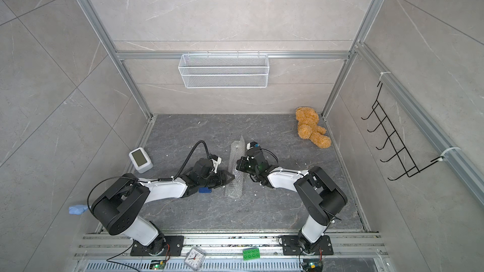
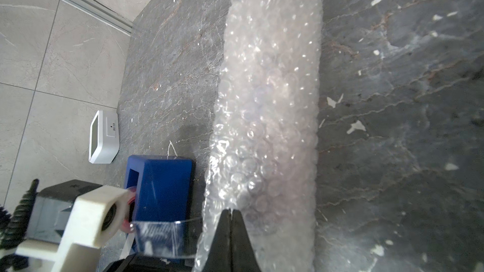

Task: Wrap wine bottles in bubble wrap
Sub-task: Stick the tape on the bubble wrap.

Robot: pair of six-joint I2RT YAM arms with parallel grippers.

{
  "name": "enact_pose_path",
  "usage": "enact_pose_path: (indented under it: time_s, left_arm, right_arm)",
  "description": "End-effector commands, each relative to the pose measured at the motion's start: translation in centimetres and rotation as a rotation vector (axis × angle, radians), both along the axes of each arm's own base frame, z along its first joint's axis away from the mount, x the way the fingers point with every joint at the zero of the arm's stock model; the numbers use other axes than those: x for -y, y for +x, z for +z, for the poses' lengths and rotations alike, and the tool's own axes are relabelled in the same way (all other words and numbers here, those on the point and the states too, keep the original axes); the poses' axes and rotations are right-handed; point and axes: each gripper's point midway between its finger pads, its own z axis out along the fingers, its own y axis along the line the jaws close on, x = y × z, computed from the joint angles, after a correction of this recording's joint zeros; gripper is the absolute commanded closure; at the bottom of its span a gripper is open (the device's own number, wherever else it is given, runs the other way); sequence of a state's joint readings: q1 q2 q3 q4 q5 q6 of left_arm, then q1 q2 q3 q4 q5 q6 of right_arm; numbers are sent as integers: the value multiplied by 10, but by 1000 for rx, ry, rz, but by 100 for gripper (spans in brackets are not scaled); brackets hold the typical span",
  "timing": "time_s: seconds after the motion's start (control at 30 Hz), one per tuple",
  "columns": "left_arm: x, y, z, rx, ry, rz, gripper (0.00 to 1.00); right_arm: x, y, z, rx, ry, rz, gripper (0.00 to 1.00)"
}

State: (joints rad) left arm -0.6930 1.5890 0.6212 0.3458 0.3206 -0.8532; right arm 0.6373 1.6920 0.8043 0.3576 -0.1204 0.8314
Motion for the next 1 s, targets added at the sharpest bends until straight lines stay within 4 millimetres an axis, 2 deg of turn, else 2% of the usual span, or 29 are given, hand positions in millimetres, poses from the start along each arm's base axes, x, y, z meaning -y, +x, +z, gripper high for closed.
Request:
enact_pose_path:
  time_s: [0.0, 0.07, 0.13, 0.4, 0.6, 0.7, 0.97]
  left_arm:
    - [-27, -26, -40, -132, 134, 9, 42]
    - [-27, -26, -41, -132, 136, 9, 42]
    - [-26, -26, -40, -132, 134, 7, 42]
    - [-25, -26, -41, -134, 132, 3, 42]
    - [-26, -27, -44, -139, 133, 6, 42]
    - [-27, -28, -45, -140, 133, 7, 42]
    - [-28, -28, -45, -139, 134, 8, 42]
  right_arm:
    - [6, 0, -11, -20, -25, -27, 85]
    - [8, 0, -12, -27, -43, -31, 70]
    - [10, 0, -11, -26, -59, -35, 63]
    - [9, -4, -10, -33, -97, -25, 57]
    - [9, -4, 0, -23, -97, -30, 39]
    - [9, -4, 7, -20, -95, -26, 32]
    - [7, -6, 45, 23, -91, 9, 25]
